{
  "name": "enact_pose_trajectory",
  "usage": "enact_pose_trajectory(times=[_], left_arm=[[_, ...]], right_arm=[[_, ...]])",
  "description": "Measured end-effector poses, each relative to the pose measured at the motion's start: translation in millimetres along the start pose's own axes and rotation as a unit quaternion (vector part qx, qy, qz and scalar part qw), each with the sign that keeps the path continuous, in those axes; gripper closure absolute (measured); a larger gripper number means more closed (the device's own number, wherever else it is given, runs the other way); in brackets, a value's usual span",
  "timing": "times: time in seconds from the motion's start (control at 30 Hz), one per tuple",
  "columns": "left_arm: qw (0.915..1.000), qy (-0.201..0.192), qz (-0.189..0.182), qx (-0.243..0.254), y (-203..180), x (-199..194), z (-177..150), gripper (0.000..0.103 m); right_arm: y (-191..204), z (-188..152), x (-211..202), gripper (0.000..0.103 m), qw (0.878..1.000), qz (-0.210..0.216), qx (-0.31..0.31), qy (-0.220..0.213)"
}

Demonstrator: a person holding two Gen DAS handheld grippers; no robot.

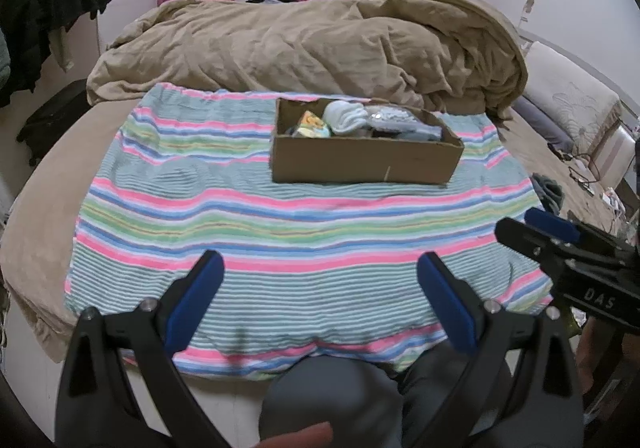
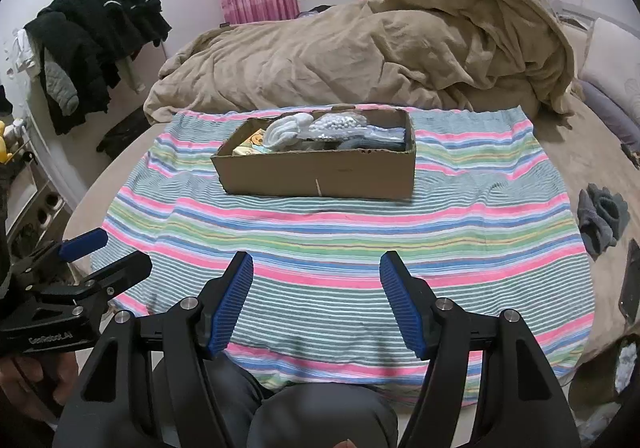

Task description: Organize objects

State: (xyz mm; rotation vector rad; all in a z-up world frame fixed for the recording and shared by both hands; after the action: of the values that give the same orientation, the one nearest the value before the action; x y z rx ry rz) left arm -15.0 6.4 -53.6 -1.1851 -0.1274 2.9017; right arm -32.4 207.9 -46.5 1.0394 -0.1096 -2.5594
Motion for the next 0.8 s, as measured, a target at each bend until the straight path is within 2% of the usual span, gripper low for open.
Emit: enact_pose_trajectory(times=[0.8], left_arm=[[1.0000,0.006,-0.003,-0.003,-1,12,2,0.004]], right_arm=[[-10,1,17,0.034,1.000,-0.003,0.004,0.011]])
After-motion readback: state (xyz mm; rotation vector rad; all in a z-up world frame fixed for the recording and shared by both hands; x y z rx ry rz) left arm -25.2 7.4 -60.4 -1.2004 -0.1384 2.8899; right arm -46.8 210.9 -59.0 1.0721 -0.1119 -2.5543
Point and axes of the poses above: each gripper's, at about its wrist camera, not at the fingertips, and x roughly the way its jaws point, y to its left, z to its top, the point moved 1 cm from there along x, roughly the way its jaws point, and after that the axes turned 5 degrees about z, right-handed, at the moved point
